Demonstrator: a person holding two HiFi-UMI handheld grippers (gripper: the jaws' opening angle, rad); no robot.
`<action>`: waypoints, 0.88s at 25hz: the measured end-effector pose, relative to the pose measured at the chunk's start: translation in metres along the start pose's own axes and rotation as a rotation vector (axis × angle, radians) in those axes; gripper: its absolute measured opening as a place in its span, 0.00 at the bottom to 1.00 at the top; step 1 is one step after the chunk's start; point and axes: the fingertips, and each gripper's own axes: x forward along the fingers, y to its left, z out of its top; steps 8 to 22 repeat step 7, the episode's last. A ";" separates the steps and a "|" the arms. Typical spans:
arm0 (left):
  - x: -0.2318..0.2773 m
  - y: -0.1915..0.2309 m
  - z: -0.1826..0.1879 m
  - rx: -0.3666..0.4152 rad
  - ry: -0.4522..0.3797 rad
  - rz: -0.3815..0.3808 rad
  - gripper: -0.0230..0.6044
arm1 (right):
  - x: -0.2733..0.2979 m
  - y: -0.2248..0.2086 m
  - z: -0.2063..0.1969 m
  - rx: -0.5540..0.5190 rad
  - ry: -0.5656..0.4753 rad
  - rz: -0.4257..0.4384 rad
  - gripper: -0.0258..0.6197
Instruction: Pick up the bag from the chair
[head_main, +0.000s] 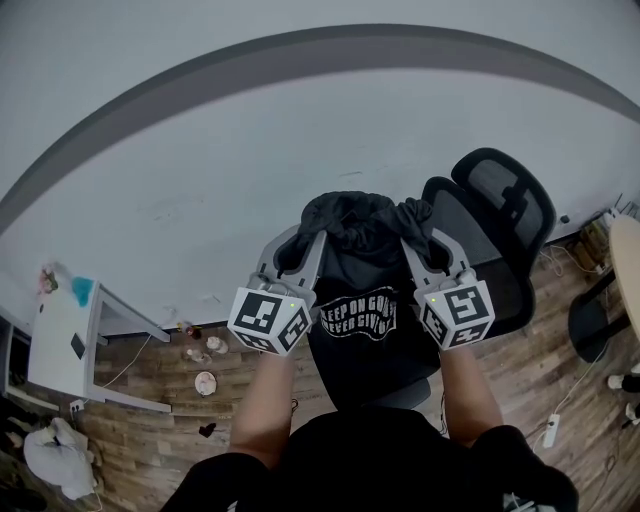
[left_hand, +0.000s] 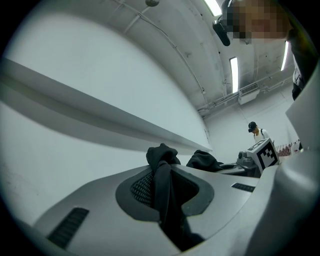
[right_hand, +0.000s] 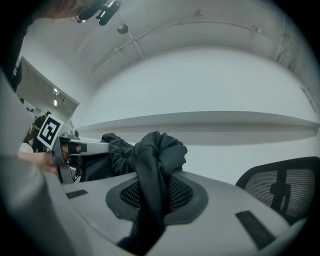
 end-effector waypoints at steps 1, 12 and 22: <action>0.001 0.001 -0.001 -0.003 0.001 0.002 0.13 | 0.001 -0.001 -0.002 0.002 0.001 0.001 0.18; 0.009 0.004 -0.010 -0.021 -0.002 0.004 0.13 | 0.006 -0.006 -0.011 0.010 0.003 0.003 0.18; 0.009 0.004 -0.010 -0.021 -0.002 0.004 0.13 | 0.006 -0.006 -0.011 0.010 0.003 0.003 0.18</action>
